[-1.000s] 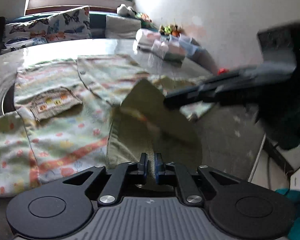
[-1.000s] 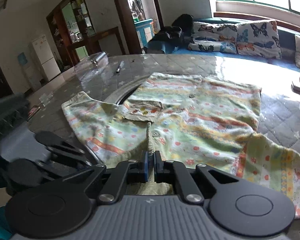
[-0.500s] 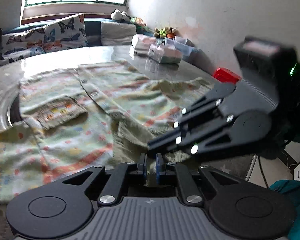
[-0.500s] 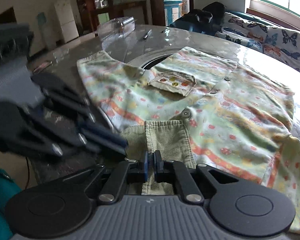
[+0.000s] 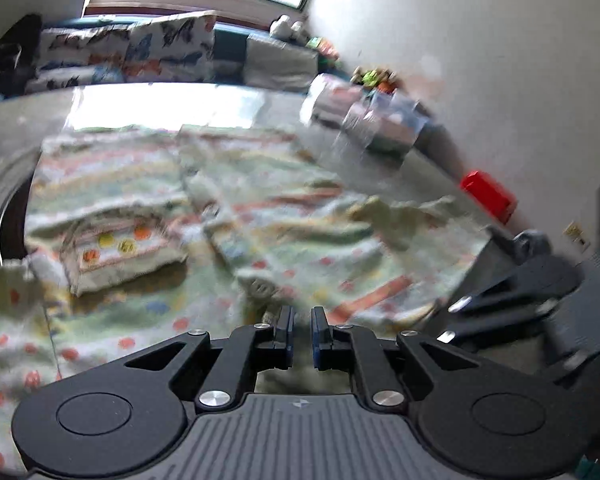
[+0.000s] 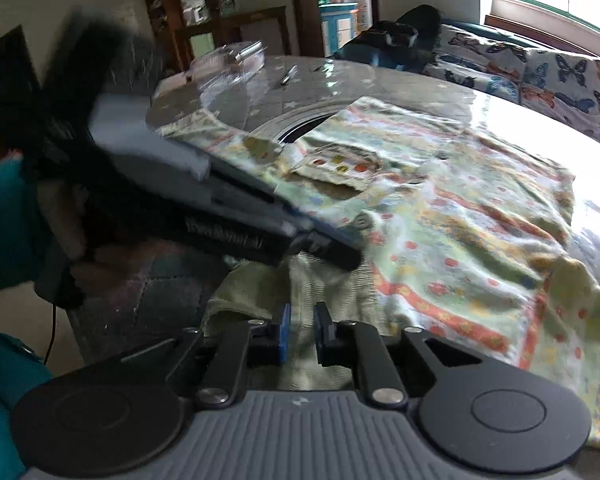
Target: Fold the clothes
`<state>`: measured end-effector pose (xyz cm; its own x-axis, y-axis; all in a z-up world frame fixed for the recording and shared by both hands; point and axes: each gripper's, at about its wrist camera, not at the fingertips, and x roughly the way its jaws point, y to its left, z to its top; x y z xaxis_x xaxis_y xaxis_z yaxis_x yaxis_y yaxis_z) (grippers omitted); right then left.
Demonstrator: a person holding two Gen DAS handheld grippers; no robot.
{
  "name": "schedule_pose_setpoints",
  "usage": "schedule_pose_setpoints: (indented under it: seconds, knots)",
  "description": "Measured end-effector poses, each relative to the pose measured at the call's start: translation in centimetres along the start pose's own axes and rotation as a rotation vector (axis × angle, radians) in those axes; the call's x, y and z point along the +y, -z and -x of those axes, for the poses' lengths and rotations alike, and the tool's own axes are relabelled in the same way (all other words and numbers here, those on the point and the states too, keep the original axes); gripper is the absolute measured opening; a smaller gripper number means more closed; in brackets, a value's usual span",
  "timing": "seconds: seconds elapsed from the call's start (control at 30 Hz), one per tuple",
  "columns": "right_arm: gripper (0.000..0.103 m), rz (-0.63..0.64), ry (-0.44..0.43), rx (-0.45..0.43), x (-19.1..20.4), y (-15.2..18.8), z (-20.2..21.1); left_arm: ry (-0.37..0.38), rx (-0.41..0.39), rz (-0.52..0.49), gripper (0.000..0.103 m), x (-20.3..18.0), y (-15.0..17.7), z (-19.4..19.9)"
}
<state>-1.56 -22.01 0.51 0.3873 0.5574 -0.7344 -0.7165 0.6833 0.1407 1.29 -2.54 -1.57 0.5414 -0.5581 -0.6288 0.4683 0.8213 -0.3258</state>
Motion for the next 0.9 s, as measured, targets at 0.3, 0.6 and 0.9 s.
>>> schedule_pose_setpoints:
  seconds: [0.3,0.6,0.9]
  knots:
    - [0.013,-0.189,0.113,-0.027,-5.2,0.7,0.1,-0.02,0.016,-0.031,0.01,-0.1,0.8,0.0]
    - [0.013,-0.202,0.128,-0.015,-6.1,2.1,1.5,-0.041,0.034,-0.059,0.011,-0.6,0.3,-0.1]
    - [0.014,-0.295,0.291,-0.087,-10.3,2.0,3.2,0.016,0.026,-0.137,0.012,-4.2,-1.1,-1.5]
